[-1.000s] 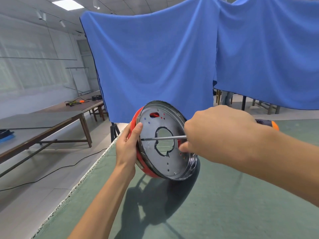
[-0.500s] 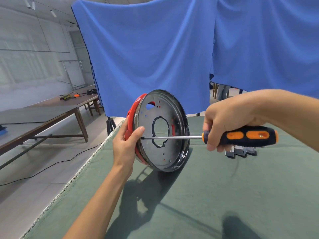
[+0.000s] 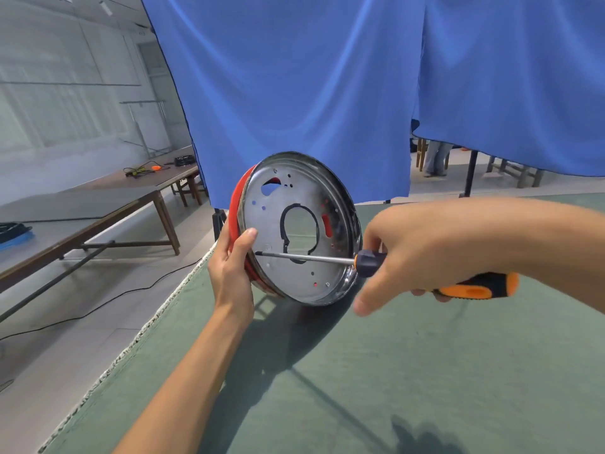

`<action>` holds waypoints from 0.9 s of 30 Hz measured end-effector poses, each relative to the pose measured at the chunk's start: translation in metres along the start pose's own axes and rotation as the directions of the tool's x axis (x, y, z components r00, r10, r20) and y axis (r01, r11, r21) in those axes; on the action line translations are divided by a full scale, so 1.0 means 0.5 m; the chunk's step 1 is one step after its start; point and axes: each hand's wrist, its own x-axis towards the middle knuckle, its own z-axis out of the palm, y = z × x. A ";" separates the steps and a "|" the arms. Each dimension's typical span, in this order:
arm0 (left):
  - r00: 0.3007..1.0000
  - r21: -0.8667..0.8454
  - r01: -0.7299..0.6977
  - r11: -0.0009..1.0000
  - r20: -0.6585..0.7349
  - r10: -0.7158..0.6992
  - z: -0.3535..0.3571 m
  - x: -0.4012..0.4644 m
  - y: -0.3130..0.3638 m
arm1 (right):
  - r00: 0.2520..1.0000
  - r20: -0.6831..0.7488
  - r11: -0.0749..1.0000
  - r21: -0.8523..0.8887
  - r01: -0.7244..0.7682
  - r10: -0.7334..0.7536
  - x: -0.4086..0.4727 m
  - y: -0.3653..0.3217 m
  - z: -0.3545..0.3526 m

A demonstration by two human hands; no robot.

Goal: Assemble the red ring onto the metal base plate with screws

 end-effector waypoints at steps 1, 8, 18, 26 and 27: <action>1.000 0.001 0.004 1.000 -0.002 -0.004 -0.002 0.000 0.000 | 1.000 0.010 1.000 0.013 -0.014 0.014 -0.001 -0.001 -0.001; 0.996 0.031 -0.088 0.996 0.027 0.087 -0.002 -0.008 -0.003 | 0.919 -0.378 0.952 -0.305 -0.006 -0.116 -0.012 0.004 0.019; 0.999 0.010 -0.045 0.999 -0.028 0.046 -0.002 -0.008 -0.002 | 0.999 0.028 0.998 0.052 -0.043 0.042 0.010 0.034 0.026; 0.999 0.034 0.025 0.999 0.028 -0.026 -0.009 0.005 0.004 | 0.969 -0.249 1.000 0.027 0.016 -0.008 0.005 0.054 0.029; 0.998 0.018 0.066 0.998 0.015 -0.066 -0.009 0.006 0.007 | 0.945 -0.324 0.999 -0.039 0.019 -0.031 0.006 0.058 0.029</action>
